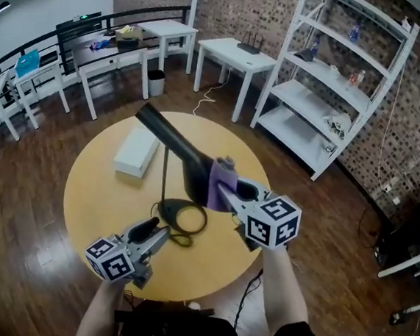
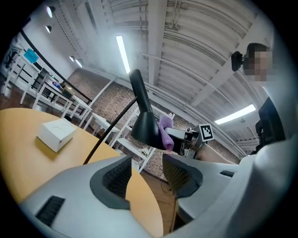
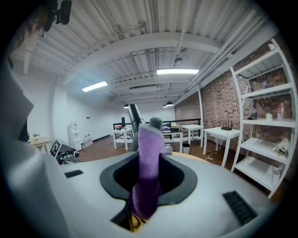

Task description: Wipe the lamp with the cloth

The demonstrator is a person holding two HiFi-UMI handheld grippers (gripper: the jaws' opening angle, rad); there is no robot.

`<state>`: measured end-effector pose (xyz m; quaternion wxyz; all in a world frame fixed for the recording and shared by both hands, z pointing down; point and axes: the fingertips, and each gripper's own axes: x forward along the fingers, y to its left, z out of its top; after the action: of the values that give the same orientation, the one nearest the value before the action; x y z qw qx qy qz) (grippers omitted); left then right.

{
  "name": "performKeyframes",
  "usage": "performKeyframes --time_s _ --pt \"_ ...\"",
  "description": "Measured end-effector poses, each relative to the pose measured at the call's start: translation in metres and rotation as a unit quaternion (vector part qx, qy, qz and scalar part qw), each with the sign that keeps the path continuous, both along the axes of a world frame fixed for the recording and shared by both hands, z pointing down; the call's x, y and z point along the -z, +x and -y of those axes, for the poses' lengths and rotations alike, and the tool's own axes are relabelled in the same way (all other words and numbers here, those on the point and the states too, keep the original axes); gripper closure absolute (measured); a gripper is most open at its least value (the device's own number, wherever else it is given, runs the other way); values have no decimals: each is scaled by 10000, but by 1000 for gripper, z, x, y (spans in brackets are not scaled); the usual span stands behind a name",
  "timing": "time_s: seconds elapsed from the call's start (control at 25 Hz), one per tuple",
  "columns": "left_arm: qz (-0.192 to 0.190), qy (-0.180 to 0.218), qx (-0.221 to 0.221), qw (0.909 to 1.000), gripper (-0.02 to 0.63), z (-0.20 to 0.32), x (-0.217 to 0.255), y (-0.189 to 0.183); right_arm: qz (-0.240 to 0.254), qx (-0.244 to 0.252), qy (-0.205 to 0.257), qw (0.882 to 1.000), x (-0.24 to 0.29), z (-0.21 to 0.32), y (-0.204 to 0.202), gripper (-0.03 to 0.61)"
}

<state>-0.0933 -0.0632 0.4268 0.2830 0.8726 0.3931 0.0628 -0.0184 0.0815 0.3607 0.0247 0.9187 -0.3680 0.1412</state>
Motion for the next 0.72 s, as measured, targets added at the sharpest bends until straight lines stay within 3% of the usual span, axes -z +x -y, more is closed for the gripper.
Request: performKeyframes --time_s 0.32,0.6,0.72 --pt "-53 13 320 9995 414 -1 9 -16 162 -356 388 9985 -18 -33 -10 480" --pt "-126 -51 97 9999 414 9 17 -3 247 -737 -57 9970 -19 -40 -5 480" --pt "-120 -155 94 9998 414 20 19 7 43 -732 -210 9971 4 -33 -3 480"
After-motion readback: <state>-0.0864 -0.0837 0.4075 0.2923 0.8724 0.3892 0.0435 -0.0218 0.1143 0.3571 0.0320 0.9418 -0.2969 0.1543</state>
